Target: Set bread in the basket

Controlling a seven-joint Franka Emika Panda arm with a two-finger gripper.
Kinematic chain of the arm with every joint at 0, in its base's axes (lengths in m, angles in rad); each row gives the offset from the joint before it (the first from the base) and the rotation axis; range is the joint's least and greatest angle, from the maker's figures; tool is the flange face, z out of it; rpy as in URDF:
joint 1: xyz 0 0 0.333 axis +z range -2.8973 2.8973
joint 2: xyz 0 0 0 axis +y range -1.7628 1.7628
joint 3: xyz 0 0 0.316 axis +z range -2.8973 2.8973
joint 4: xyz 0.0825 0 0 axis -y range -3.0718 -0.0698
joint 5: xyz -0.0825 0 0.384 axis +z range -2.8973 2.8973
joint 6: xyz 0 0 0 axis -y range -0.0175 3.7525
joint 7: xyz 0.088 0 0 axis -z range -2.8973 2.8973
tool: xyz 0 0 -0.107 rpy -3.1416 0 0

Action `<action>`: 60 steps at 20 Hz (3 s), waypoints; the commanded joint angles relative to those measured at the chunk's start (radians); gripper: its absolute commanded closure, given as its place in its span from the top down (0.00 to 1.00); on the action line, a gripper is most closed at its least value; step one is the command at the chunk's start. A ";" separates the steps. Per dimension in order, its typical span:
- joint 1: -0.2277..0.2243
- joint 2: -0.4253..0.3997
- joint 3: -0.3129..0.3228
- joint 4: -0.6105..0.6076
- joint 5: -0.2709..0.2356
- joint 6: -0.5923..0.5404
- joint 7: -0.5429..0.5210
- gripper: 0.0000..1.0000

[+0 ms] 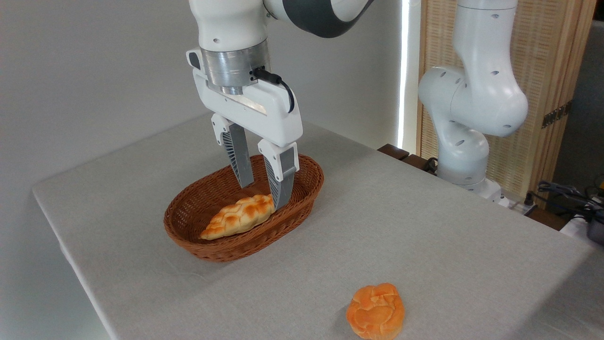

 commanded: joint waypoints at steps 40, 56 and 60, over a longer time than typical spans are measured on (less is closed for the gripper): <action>0.002 -0.071 0.060 -0.119 0.034 0.032 0.128 1.00; 0.008 0.027 0.320 -0.193 0.126 0.230 0.408 1.00; 0.008 0.064 0.325 -0.193 0.126 0.268 0.426 1.00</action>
